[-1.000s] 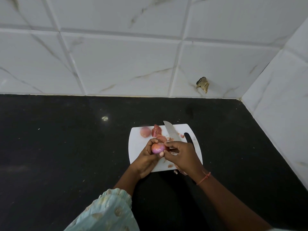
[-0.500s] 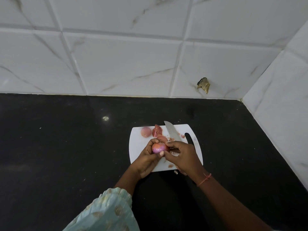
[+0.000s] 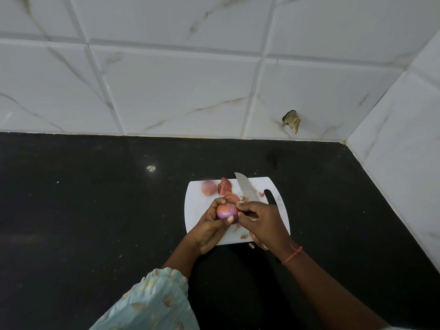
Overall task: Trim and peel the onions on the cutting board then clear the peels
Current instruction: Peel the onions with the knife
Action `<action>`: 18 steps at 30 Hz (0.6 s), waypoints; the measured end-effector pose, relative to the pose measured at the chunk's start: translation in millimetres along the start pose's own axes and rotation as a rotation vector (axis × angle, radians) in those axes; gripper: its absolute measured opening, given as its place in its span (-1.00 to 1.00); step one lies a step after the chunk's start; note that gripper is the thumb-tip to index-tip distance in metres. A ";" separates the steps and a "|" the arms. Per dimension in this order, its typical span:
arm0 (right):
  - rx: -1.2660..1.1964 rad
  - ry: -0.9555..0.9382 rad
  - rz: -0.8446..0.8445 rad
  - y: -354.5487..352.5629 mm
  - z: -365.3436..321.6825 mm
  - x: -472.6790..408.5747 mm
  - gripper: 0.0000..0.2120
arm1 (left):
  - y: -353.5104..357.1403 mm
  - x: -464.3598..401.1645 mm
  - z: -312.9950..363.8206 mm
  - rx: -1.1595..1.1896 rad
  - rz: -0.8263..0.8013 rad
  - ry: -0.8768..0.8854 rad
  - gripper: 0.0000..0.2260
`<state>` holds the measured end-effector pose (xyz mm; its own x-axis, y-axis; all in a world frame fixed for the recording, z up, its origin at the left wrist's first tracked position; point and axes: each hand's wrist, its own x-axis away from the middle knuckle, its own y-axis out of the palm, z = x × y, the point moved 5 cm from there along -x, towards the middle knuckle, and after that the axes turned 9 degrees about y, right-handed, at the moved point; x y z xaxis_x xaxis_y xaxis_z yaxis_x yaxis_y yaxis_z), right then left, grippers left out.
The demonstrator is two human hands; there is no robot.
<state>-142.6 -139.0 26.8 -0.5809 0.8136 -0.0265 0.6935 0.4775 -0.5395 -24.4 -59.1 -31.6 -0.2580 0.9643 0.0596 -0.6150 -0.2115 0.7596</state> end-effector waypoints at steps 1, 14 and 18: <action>-0.011 0.004 -0.015 0.5 0.4 0.7 -0.74 | 0.6 0.6 0.3 0.007 0.000 0.000 -0.62; -0.029 -0.010 0.031 2.2 1.5 2.4 -0.78 | 4.8 2.6 2.3 -0.017 -0.004 -0.013 -0.62; -0.031 0.006 0.045 2.1 3.4 2.5 -0.81 | 2.8 2.1 1.0 -0.022 0.011 -0.015 -0.61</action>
<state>-144.0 -137.1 22.8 -0.5464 0.8363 -0.0456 0.7319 0.4503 -0.5114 -25.9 -57.6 -28.8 -0.2542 0.9640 0.0776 -0.6281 -0.2256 0.7447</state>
